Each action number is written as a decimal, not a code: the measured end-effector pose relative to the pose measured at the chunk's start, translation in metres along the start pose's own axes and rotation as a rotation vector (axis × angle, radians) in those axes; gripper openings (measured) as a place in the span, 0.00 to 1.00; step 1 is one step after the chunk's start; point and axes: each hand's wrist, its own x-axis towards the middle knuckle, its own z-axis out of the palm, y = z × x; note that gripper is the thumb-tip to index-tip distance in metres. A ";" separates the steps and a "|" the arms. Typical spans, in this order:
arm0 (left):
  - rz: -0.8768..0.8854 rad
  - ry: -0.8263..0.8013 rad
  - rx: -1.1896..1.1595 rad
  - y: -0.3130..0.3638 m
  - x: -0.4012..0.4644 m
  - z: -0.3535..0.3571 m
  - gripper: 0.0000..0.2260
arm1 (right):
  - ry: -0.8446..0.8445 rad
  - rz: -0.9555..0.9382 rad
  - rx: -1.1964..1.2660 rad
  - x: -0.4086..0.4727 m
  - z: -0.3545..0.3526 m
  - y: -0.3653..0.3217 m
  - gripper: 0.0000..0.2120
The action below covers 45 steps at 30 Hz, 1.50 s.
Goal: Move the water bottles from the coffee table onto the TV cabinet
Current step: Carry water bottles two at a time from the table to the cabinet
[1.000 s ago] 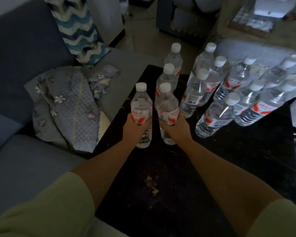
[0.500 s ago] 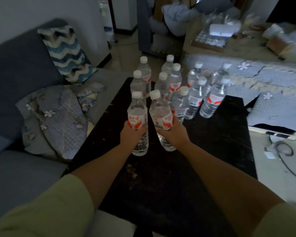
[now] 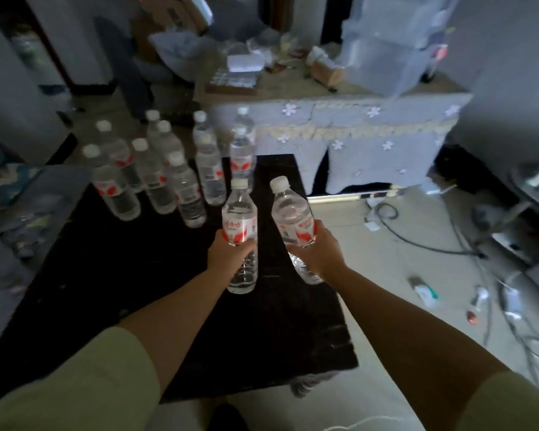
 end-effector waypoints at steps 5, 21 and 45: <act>0.084 -0.216 0.110 0.027 -0.020 0.080 0.24 | 0.166 0.155 0.000 -0.027 -0.068 0.049 0.30; 0.525 -0.894 0.408 0.131 -0.147 0.304 0.26 | 0.913 0.727 0.051 -0.200 -0.221 0.153 0.28; 0.867 -1.695 0.559 0.028 -0.588 0.419 0.26 | 1.458 1.273 0.024 -0.624 -0.275 0.225 0.26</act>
